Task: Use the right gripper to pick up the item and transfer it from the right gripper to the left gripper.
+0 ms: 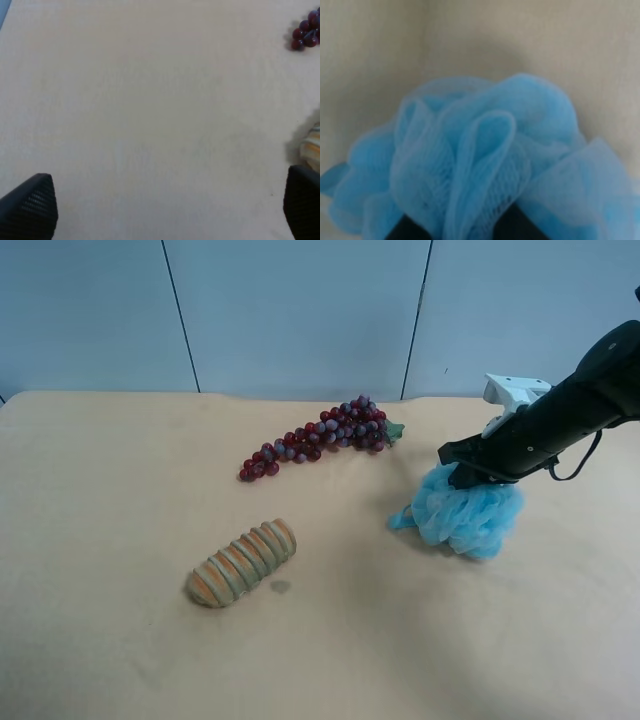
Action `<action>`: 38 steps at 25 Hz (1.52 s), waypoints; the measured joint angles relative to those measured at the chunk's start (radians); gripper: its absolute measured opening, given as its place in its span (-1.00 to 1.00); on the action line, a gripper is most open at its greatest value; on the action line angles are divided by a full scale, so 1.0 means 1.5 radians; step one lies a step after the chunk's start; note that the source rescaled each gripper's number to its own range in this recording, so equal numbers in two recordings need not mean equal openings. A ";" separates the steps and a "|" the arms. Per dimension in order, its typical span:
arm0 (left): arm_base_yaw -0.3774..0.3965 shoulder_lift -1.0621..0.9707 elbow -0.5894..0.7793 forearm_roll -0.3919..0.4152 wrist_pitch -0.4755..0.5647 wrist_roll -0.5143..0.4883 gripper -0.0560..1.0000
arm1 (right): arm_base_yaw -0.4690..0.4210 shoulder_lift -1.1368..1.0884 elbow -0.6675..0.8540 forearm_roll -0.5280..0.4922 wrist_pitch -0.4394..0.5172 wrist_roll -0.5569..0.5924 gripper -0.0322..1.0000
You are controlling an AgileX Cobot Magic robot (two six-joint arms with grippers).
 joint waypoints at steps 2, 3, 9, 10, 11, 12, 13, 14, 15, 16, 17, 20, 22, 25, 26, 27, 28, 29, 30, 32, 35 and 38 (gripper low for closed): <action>0.000 0.000 0.000 0.000 0.000 0.000 0.91 | 0.000 0.000 0.000 0.000 0.000 0.000 -0.88; 0.000 0.000 0.000 0.000 0.000 0.000 0.91 | 0.000 0.000 0.000 0.000 0.000 0.000 -0.88; 0.000 0.000 0.000 0.000 0.000 0.000 0.91 | 0.000 0.000 0.000 0.001 0.000 0.000 -0.89; 0.000 0.000 0.000 0.000 0.000 0.000 0.91 | 0.000 0.000 0.000 0.002 0.000 0.000 -0.89; 0.000 0.000 0.000 0.000 0.000 0.000 0.91 | 0.000 -0.001 0.000 0.003 0.000 0.000 -0.89; 0.000 0.000 0.000 0.000 0.000 0.000 0.91 | 0.000 -0.004 0.000 0.003 0.000 0.000 -0.89; 0.000 0.000 0.000 0.000 0.000 0.000 0.91 | 0.000 -0.010 0.000 0.003 0.001 0.000 -0.89; 0.000 0.000 0.000 0.000 0.000 0.000 0.91 | 0.000 -0.016 0.000 0.003 0.001 0.000 -0.89; 0.000 0.000 0.000 0.000 0.000 0.000 0.91 | 0.000 -0.026 0.000 0.003 0.002 0.000 -0.89; 0.000 0.000 0.000 0.000 0.000 0.000 0.91 | 0.000 -0.038 0.000 0.005 0.004 0.000 -0.89; 0.000 0.000 0.000 0.000 0.000 0.000 0.91 | 0.000 -0.052 0.000 0.007 0.008 -0.003 -0.89; 0.000 0.000 0.000 0.000 0.000 0.000 0.91 | 0.000 -0.098 0.000 0.026 0.024 -0.012 -0.89; 0.000 0.000 0.000 0.000 0.000 0.000 0.91 | 0.000 -0.129 0.000 0.043 0.033 -0.020 -0.91; 0.000 0.000 0.000 0.000 0.000 0.000 0.91 | 0.000 -0.177 0.000 0.085 0.055 -0.050 -0.91; 0.000 0.000 0.000 0.000 0.000 0.000 0.91 | 0.000 -0.193 0.000 0.107 0.063 -0.067 -0.91; 0.000 0.000 0.000 0.000 0.000 0.000 0.91 | 0.000 -0.208 0.000 0.134 0.074 -0.089 -0.91; 0.000 0.000 0.000 0.000 0.000 0.000 0.91 | 0.000 -0.221 0.000 0.162 0.084 -0.117 -0.91; 0.000 0.000 0.000 0.000 0.000 0.000 0.91 | 0.000 -0.231 0.000 0.200 0.097 -0.143 -0.91; 0.000 0.000 0.000 0.000 0.000 0.000 0.91 | 0.000 -0.240 0.000 0.243 0.114 -0.178 -0.91; 0.000 0.000 0.000 0.000 0.000 0.000 0.91 | 0.000 -0.249 0.000 0.328 0.148 -0.248 -0.91; 0.000 0.000 0.000 0.000 0.000 0.000 0.91 | 0.000 -0.251 0.000 0.451 0.202 -0.352 -0.91; 0.000 0.000 0.000 0.000 0.000 0.000 0.91 | 0.000 -0.251 0.000 0.551 0.234 -0.422 -0.91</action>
